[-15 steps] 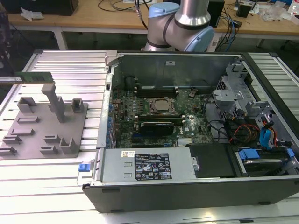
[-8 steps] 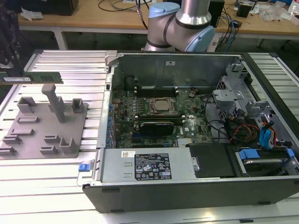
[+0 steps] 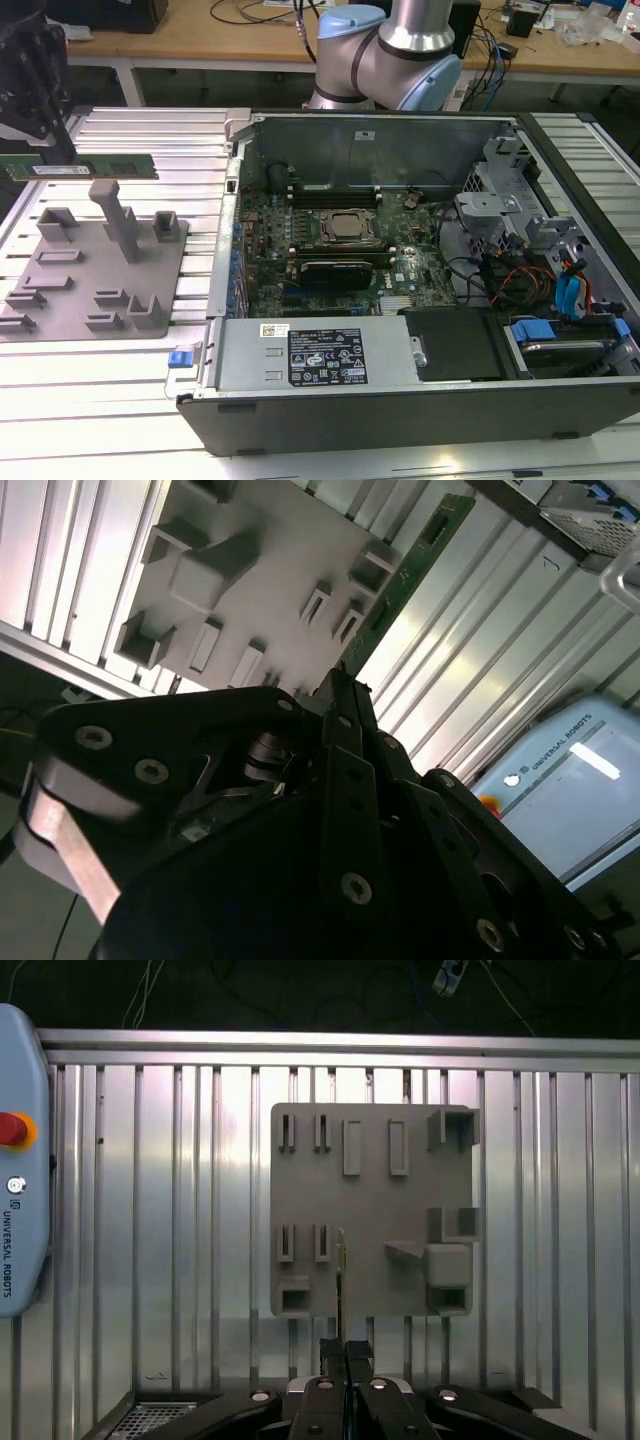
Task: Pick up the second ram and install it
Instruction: 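Pick up the second ram and move it above second insertion slot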
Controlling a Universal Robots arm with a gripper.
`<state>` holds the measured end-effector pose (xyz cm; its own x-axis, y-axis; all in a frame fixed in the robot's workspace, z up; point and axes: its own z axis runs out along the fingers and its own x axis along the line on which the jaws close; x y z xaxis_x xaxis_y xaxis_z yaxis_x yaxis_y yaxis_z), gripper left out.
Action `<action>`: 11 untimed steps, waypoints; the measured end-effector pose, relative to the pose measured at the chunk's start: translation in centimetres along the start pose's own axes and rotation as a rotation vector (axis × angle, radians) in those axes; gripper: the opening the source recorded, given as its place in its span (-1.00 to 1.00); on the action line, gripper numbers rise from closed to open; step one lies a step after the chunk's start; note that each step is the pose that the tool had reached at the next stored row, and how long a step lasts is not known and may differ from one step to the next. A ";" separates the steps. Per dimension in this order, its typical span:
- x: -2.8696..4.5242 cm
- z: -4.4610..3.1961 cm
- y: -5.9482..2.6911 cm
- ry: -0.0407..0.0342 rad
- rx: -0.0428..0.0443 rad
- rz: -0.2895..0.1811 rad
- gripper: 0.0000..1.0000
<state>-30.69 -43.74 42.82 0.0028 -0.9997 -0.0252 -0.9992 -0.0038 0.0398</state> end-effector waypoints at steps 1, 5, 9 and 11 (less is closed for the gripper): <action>0.00 -0.01 -0.32 -0.0001 0.0001 0.000 -0.81; 0.00 -0.05 -1.34 0.0000 0.0000 0.000 -0.81; 0.01 -0.10 -2.50 0.0000 0.0001 0.000 -0.81; 0.01 -0.12 -3.12 0.0000 0.0000 0.000 -0.81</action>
<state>-27.57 -43.74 42.82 0.0028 -0.9997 -0.0252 -0.9992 -0.0038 0.0398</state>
